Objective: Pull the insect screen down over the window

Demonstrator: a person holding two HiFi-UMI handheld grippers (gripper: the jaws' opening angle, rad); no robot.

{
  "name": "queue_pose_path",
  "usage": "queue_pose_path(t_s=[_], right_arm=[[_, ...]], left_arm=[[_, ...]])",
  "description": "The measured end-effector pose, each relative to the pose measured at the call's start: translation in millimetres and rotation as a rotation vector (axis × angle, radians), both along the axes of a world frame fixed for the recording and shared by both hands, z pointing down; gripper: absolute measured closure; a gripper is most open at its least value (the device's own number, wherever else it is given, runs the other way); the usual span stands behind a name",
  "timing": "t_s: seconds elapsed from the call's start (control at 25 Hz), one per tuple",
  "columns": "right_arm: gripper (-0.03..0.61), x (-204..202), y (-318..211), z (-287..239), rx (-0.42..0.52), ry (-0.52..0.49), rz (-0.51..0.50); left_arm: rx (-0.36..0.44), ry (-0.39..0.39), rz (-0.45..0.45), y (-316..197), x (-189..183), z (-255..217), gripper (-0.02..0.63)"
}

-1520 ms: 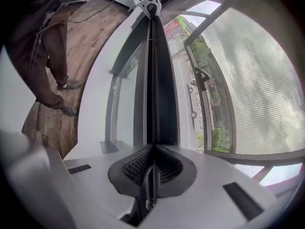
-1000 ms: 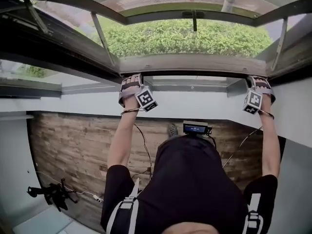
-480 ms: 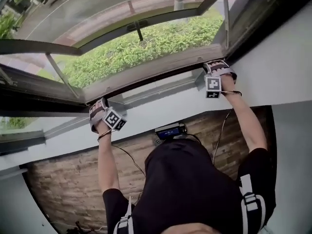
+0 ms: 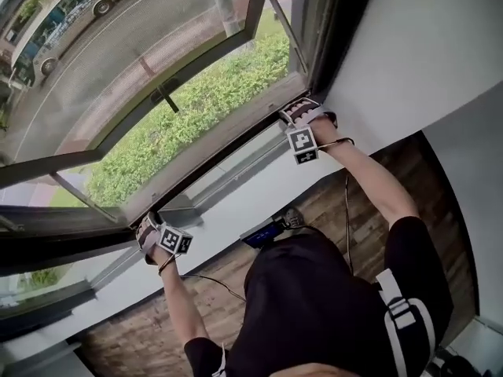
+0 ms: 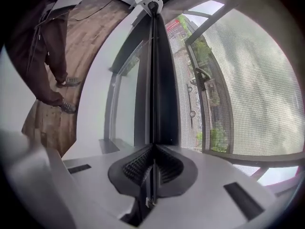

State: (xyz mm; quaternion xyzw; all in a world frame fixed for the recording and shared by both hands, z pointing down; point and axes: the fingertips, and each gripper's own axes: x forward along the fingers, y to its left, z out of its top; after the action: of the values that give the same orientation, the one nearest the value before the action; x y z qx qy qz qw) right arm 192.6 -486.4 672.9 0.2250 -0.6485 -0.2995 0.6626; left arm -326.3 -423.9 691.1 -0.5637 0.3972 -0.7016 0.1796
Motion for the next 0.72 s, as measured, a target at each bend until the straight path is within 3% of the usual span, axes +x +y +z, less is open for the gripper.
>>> queue_pose_path(t_s=[0.16,0.28,0.52,0.72], right_arm=[[0.568,1.7,-1.7,-5.7,0.017,-0.019,0.011],[0.568,1.5,-4.7,-2.1,0.04,-0.04,0.015],[0.575,3.4,-1.8,1.0,-0.007,-0.083,0.043],[0.573,6.4,6.3,-9.8,-0.065,0.046,0.014]], left_arm=[[-0.029,0.023,-0.025,3.0,2.0,-2.0,0.606],[0.0,0.008,-0.014,0.5,2.5,-5.9,0.606],[0.014,-0.019,0.006,-10.7,4.3,0.4,0.609],[0.017,0.013,-0.007,-3.3,5.6,-3.5,0.606]])
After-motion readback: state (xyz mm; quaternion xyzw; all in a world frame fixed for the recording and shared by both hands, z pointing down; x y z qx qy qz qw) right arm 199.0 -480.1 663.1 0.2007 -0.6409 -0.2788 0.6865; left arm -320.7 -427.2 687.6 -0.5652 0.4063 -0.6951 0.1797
